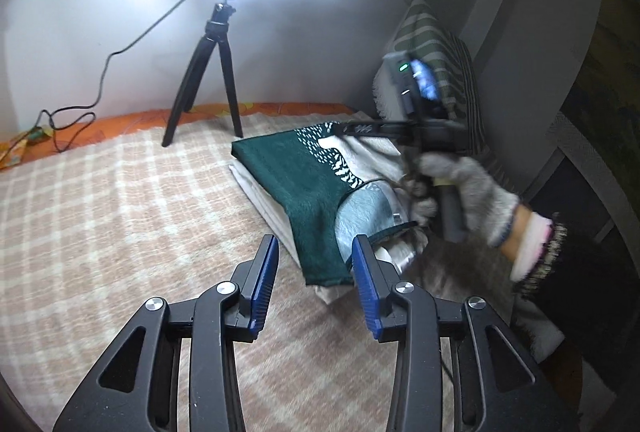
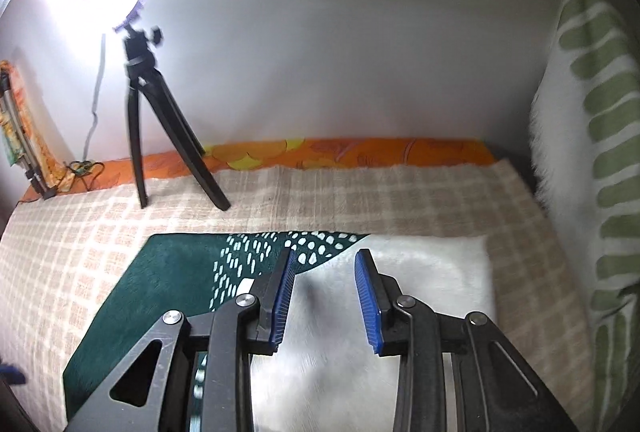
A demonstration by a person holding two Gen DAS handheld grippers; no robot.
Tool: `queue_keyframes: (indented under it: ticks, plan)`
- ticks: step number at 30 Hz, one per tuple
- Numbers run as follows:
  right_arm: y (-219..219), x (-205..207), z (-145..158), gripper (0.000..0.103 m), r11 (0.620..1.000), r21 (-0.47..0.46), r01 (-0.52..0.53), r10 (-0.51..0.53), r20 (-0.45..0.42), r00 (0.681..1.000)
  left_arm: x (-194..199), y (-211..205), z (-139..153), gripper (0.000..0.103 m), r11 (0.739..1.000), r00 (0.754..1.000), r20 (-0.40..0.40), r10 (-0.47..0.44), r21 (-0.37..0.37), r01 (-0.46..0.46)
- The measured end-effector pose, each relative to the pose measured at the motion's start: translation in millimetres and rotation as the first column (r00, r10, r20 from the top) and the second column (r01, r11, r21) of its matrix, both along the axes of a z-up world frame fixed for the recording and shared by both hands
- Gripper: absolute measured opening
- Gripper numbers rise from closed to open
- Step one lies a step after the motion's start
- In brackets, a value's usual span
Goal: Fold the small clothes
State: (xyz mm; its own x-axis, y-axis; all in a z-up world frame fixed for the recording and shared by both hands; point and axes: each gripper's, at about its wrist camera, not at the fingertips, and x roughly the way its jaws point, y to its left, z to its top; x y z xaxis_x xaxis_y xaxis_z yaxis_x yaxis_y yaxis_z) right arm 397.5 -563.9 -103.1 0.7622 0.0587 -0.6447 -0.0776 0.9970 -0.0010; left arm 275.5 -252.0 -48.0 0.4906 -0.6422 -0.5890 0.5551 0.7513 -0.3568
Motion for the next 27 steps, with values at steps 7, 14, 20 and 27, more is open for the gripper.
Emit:
queue_keyframes:
  ticks: [7,14,20,27]
  plan:
    - [7.6,18.9,-38.6,0.034,1.0,0.004,0.018,-0.018,-0.021,1.0,-11.8,14.2,0.6,0.036,1.0,1.0,0.002,0.009,0.022,-0.009]
    - [12.7,12.2,-29.8,0.033,0.998,-0.041,0.038,-0.044,-0.161,0.986,-25.7,14.3,7.8,0.041,0.999,1.0,0.009,0.016,0.044,-0.016]
    - [0.3,-23.2,7.4,0.036,0.997,0.044,0.06,-0.057,-0.074,0.996,-42.0,9.2,22.3,0.06,0.997,0.998,0.056,0.031,0.068,-0.035]
    - [-10.8,-76.4,45.3,0.051,0.993,0.086,0.078,-0.078,0.005,0.997,-57.0,9.7,35.4,0.068,0.996,0.995,0.075,0.072,0.053,-0.076]
